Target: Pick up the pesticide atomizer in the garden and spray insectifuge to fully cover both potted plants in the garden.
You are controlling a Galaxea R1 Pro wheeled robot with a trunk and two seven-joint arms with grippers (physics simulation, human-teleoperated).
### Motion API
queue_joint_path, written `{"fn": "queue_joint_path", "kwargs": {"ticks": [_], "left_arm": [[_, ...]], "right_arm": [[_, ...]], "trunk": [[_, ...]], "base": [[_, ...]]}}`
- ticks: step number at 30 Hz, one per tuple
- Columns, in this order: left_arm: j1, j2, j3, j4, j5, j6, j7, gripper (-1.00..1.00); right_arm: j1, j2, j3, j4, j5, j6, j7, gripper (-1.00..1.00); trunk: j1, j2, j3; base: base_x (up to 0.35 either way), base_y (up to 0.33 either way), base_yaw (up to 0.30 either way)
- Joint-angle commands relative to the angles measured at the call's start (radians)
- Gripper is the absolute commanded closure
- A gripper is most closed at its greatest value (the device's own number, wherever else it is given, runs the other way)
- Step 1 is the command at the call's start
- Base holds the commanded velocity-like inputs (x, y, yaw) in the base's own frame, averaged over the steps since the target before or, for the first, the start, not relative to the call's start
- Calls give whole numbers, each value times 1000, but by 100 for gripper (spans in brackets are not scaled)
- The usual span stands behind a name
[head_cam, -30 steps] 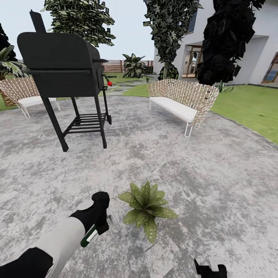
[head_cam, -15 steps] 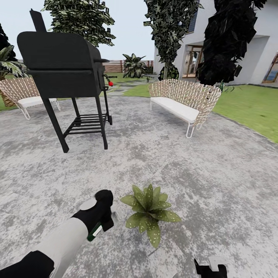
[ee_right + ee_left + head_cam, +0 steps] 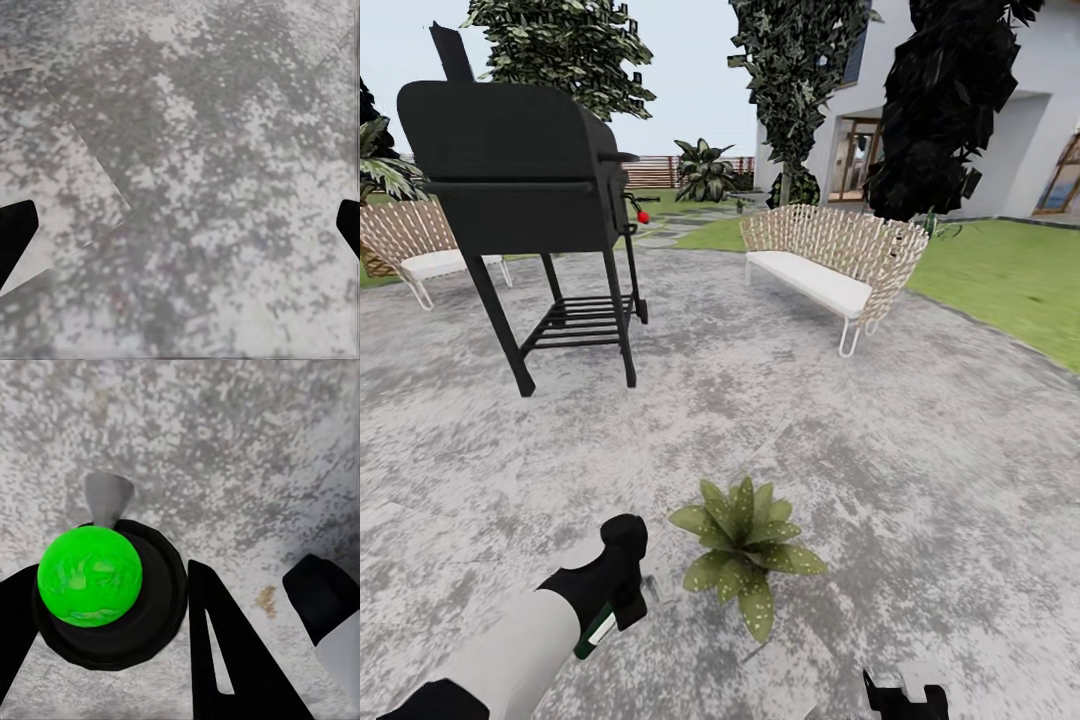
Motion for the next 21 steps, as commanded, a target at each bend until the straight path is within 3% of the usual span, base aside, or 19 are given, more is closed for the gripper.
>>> {"fn": "queue_joint_path", "kwargs": {"ticks": [1,7,14,21], "left_arm": [[0,3,0,-1,-9,6,-9,100],[-2,12,7,-11,-7,8,-8,100],[-2,12,9,-13,-7,8,-7,100],[-2,11,5,-4,-7,8,-5,100]], "right_arm": [[-1,0,-9,0,8,-4,3,-100],[-1,0,-8,1,8,-4,3,-100],[-1,0,-8,1,8,-4,3,-100],[-1,0,-8,1,8,-4,3,-100]], "trunk": [[0,0,-1],[0,0,-1],[0,0,-1],[0,0,-1]], "base": [[0,0,-257],[37,85,-261],[46,291,-25],[222,208,-169]]}}
